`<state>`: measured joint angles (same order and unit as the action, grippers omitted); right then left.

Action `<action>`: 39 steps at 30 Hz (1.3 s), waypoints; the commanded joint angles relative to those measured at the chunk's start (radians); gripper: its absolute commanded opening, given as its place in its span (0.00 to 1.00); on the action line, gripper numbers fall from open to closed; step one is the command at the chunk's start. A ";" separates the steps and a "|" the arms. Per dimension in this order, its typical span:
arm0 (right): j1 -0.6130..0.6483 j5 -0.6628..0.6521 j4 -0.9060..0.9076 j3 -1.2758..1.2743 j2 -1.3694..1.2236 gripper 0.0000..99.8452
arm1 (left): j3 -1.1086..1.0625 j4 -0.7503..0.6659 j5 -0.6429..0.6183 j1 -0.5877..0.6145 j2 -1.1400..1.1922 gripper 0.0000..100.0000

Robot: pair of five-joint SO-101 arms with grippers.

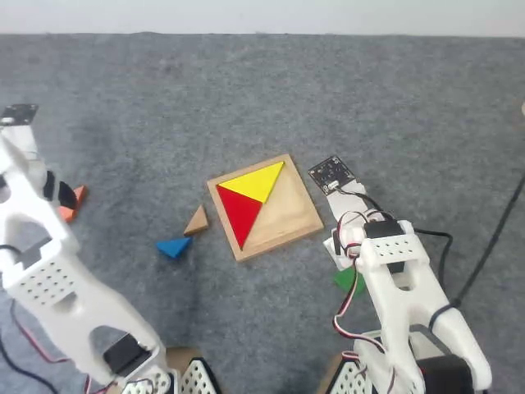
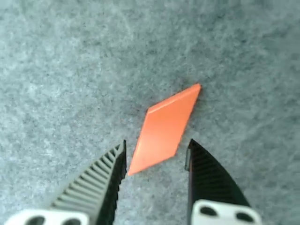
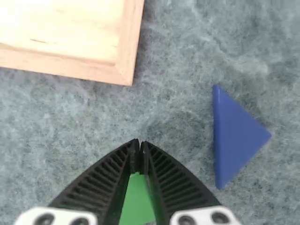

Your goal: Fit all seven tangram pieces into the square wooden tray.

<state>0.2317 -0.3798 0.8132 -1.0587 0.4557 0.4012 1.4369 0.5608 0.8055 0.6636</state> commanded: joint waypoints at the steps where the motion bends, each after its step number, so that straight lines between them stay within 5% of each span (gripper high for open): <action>1: 0.004 -0.006 -0.018 0.009 0.036 0.03 | 0.002 0.011 0.057 -0.011 -0.012 0.21; 17: 0.004 -0.006 -0.018 0.009 0.036 0.03 | 0.002 -0.046 0.126 -0.011 0.114 0.20; 22: 0.004 -0.006 -0.018 0.012 0.036 0.03 | 0.002 -0.041 0.100 -0.006 0.114 0.01; 26: 0.004 -0.006 -0.018 0.012 0.036 0.03 | 0.002 -0.040 0.097 -0.011 0.114 0.01; 39: 0.005 -0.006 -0.018 0.012 0.036 0.03 | 0.041 0.141 -0.009 -0.170 -0.066 0.01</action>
<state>0.2317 -0.3798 0.8132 -1.0587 0.4557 0.4227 1.5367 0.6022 0.6920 0.7142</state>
